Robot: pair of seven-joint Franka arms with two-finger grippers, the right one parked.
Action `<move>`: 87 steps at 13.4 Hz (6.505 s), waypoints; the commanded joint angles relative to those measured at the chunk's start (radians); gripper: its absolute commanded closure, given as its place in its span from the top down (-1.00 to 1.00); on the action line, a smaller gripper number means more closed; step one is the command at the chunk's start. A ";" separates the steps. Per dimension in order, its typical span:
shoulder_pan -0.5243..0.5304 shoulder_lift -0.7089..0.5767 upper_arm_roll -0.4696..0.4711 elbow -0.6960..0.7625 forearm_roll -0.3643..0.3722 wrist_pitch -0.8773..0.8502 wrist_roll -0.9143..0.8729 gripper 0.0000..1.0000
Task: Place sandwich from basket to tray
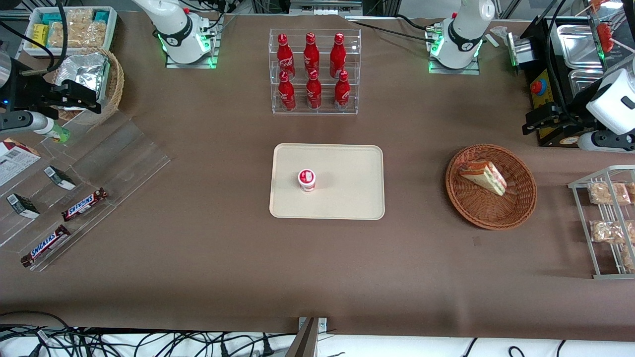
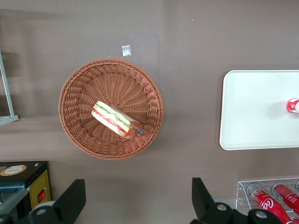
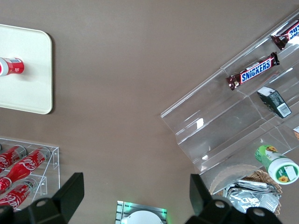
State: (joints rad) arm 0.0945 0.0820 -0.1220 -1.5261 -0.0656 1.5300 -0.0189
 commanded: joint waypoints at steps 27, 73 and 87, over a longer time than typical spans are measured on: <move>0.054 0.094 -0.001 -0.816 0.282 1.078 -1.049 1.00; -0.481 0.544 -0.142 -0.118 0.119 0.642 -0.476 -1.00; -0.444 0.423 -0.133 -0.099 0.213 0.584 -0.656 1.00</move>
State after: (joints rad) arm -0.3774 0.6148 -0.2604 -1.6223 0.1236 2.1907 -0.6496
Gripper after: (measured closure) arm 0.189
